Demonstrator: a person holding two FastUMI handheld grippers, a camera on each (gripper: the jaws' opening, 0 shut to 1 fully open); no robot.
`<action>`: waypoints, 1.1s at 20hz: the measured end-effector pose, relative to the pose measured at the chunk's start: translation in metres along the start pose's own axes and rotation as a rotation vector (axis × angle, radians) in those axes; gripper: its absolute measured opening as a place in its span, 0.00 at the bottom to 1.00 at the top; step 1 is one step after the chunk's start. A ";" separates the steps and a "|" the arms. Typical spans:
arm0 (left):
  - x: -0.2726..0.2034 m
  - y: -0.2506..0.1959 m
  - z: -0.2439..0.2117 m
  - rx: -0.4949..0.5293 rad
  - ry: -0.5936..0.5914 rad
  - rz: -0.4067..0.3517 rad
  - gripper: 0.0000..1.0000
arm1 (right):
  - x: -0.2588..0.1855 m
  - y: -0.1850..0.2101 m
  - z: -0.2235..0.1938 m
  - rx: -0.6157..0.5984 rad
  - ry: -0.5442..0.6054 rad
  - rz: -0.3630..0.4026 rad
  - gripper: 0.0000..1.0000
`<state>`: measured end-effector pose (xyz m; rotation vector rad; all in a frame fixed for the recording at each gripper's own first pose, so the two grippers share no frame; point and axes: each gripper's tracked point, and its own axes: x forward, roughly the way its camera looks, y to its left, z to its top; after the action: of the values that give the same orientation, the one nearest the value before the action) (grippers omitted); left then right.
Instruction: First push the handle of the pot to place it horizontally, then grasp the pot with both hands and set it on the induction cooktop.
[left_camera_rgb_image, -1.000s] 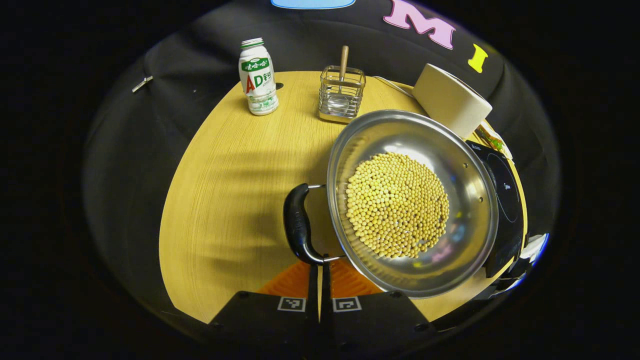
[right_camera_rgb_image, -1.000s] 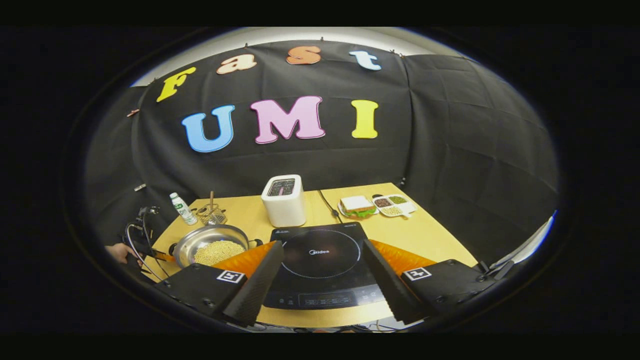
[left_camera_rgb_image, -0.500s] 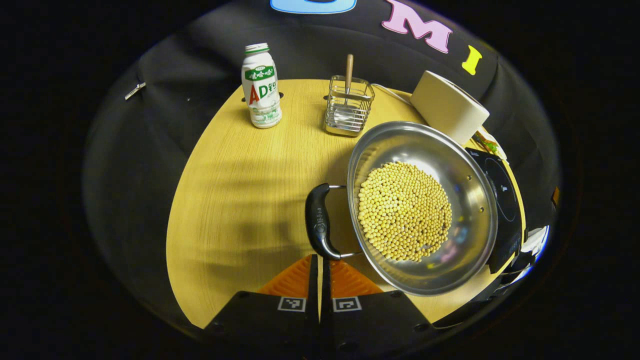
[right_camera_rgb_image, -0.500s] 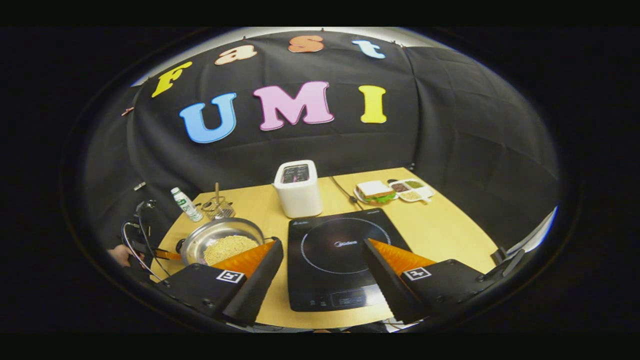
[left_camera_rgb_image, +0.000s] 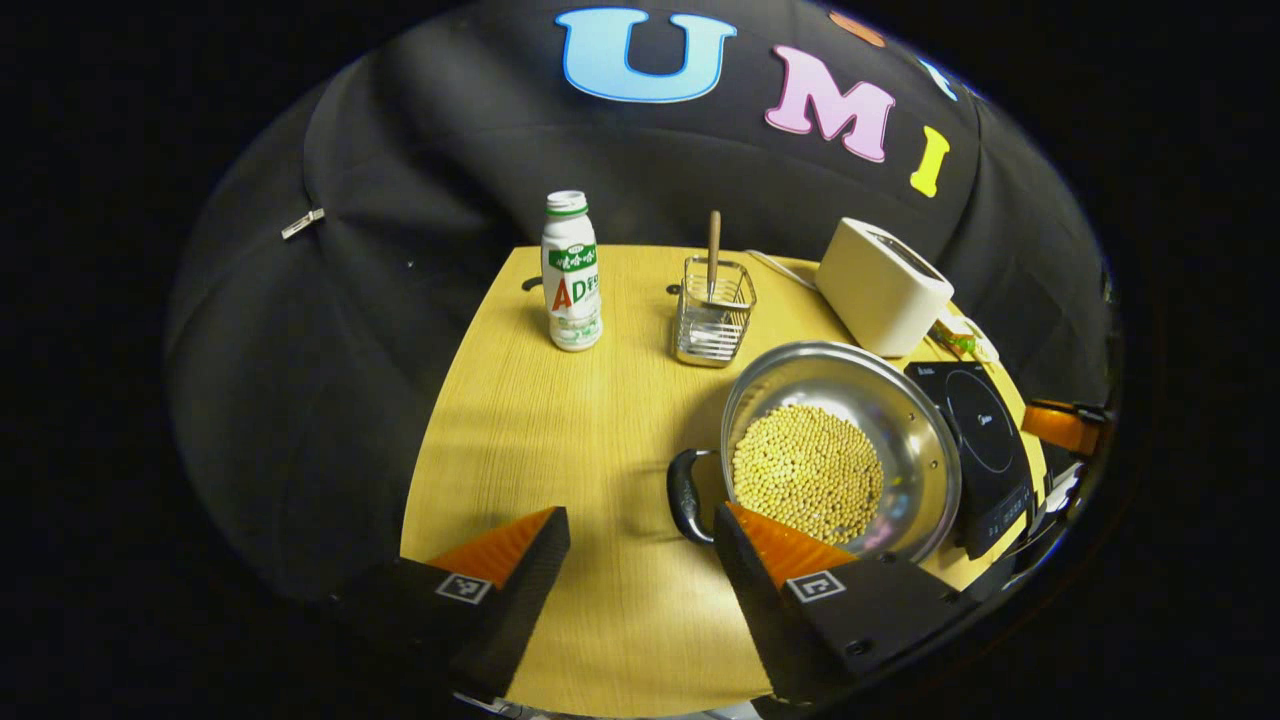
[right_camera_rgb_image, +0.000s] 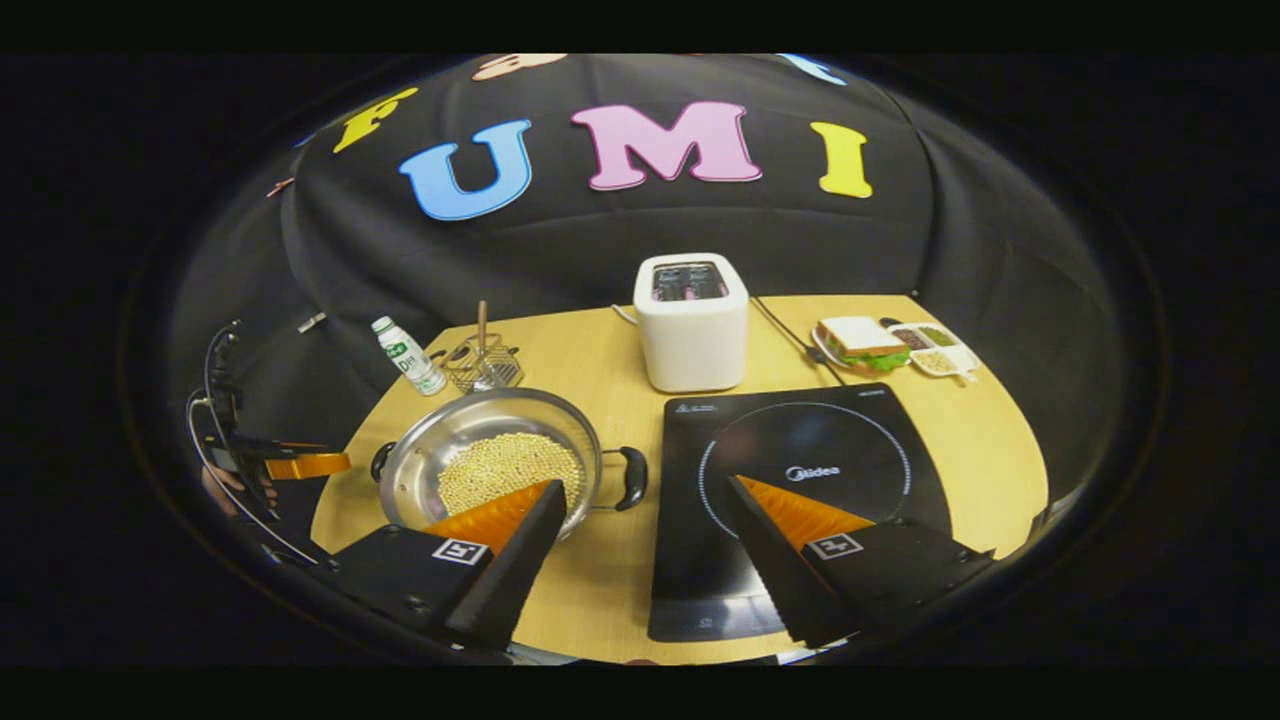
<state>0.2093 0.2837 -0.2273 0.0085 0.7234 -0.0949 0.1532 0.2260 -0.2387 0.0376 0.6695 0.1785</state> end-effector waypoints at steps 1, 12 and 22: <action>0.003 -0.004 0.003 -0.008 -0.011 -0.016 0.94 | 0.010 0.001 -0.002 0.010 0.019 0.007 1.00; 0.058 -0.029 0.000 -0.113 -0.005 -0.142 0.96 | 0.078 0.015 -0.020 0.036 0.135 0.027 0.99; 0.091 -0.038 -0.014 -0.162 0.061 -0.196 0.96 | 0.108 0.023 -0.040 0.006 0.161 0.034 0.99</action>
<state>0.2644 0.2389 -0.2966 -0.2156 0.7897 -0.2238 0.2080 0.2665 -0.3346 0.0404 0.8306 0.2133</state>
